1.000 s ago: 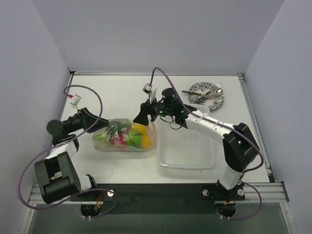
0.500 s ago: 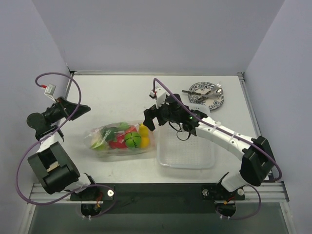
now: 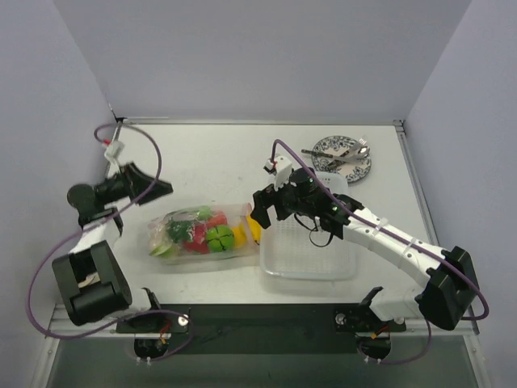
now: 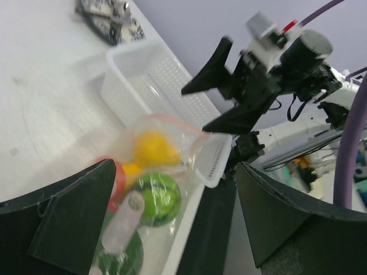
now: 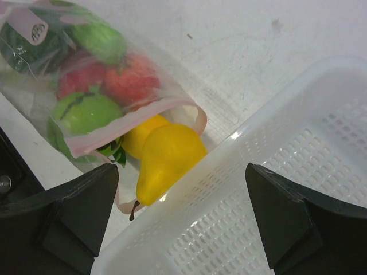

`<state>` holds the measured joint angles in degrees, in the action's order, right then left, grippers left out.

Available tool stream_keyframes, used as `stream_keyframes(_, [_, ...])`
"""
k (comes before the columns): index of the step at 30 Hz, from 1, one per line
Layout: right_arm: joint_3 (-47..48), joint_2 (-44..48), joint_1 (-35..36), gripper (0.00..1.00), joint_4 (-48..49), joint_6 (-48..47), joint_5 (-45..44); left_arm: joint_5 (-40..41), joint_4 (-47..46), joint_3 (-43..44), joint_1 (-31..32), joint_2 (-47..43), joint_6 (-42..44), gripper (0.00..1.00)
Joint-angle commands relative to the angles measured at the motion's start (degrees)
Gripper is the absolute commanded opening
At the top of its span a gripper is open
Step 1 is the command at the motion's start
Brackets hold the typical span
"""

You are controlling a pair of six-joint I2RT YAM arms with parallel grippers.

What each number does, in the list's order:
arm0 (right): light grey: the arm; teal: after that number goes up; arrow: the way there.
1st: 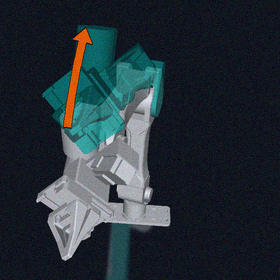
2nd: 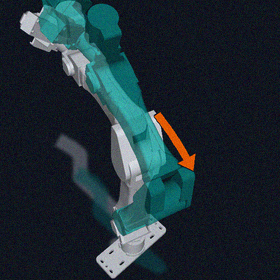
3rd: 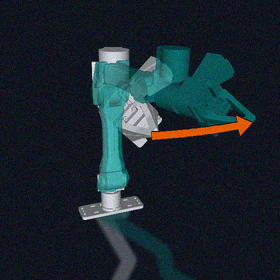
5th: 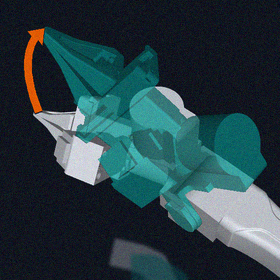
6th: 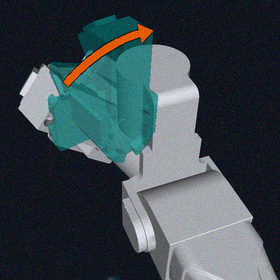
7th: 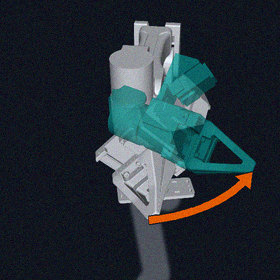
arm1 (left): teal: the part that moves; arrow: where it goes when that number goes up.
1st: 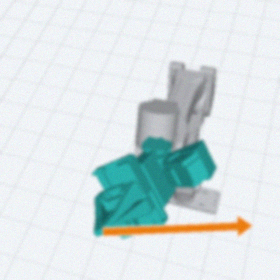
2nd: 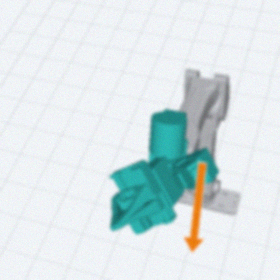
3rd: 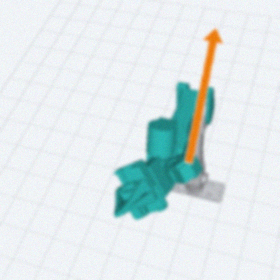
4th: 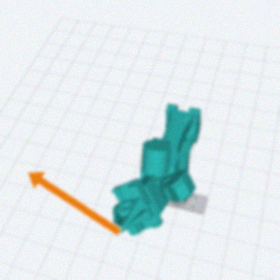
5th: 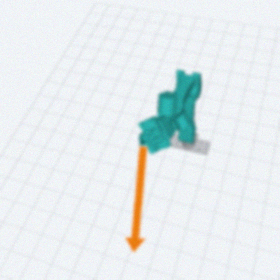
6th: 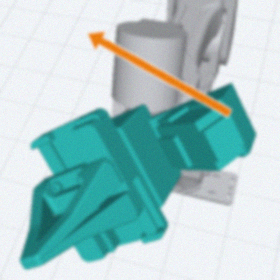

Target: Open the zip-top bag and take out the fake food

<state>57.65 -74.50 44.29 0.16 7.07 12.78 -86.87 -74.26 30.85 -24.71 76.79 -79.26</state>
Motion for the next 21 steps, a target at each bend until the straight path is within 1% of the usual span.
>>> stream_keyframes(1, [-2.3,0.1,0.4,1.0,7.2,3.6,3.5,-6.4,-21.6,26.7,6.5,7.0,-6.4,0.97])
stream_keyframes(2, [-2.8,0.2,0.6,1.0,8.1,3.9,4.2,-6.6,-21.5,37.7,8.2,9.3,-8.4,0.97])
stream_keyframes(3, [-2.9,0.4,1.0,1.0,8.7,4.0,4.4,-7.3,-21.5,44.5,10.2,11.8,-10.7,0.97])
stream_keyframes(4, [-2.7,0.3,1.1,1.0,9.1,3.9,4.5,-9.7,-21.5,50.3,15.1,17.1,-14.8,0.97])
stream_keyframes(5, [-2.5,0.8,1.3,1.0,9.2,3.8,4.2,-9.8,-21.5,62.2,16.4,20.0,-17.1,0.97])
stream_keyframes(6, [-2.5,0.9,1.6,1.0,9.2,3.7,4.4,-9.7,-21.5,68.8,17.8,23.6,-23.2,0.97])
stream_keyframes(7, [-2.5,1.0,1.8,1.0,9.7,3.7,4.4,-9.7,-21.5,76.1,19.1,32.5,-28.0,0.97])
stream_keyframes(8, [-2.4,1.5,1.9,1.0,9.9,3.7,4.2,-10.1,-20.8,86.0,19.4,37.8,-32.7,0.97])
stream_keyframes(9, [-2.3,1.5,1.9,1.0,9.7,3.8,4.0,-10.2,-20.5,92.8,19.5,40.4,-31.2,0.97])
stream_keyframes(10, [-2.1,1.7,2.1,1.0,9.6,3.9,4.2,-10.2,-19.1,95.1,19.7,43.4,-28.7,0.97])
stream_keyframes(12, [-2.1,2.2,2.3,1.0,9.9,4.4,4.8,-10.2,-17.5,96.4,22.2,46.3,-27.0,0.97])
stream_keyframes(13, [-2.2,2.3,2.3,1.0,10.7,4.5,5.4,-10.2,-17.1,98.7,23.4,47.4,-26.6,0.97])
stream_keyframes(14, [-2.3,2.7,2.5,1.0,11.3,5.1,6.1,-10.2,-16.0,102.3,26.1,48.4,-26.5,0.97])
stream_keyframes(15, [-2.6,2.9,2.6,1.0,12.2,5.1,6.6,-10.0,-15.9,108.1,27.2,49.4,-26.5,0.97])
stream_keyframes(16, [-2.8,3.1,2.6,1.0,13.8,5.2,7.6,-9.9,-15.7,118.5,28.4,50.2,-25.8,0.97])
stream_keyframes(17, [-3.1,3.9,2.7,1.0,14.5,5.2,8.1,-9.8,-15.8,122.8,29.6,49.9,-24.3,0.97])
stream_keyframes(18, [-3.2,4.4,2.7,1.0,15.3,5.7,8.2,-9.7,-15.9,124.8,32.6,46.9,-17.9,0.97])
stream_keyframes(19, [-3.5,4.7,2.9,1.0,16.8,5.8,8.4,-9.7,-16.5,122.5,33.5,44.3,-13.2,0.97])
stream_keyframes(20, [-3.3,5.1,3.1,1.0,17.1,5.8,8.6,-9.8,-19.0,118.3,34.0,41.4,-7.3,0.97])
stream_keyframes(21, [-3.0,5.2,3.3,1.0,17.2,5.9,8.7,-9.9,-19.4,113.5,33.7,35.3,8.3,0.97])
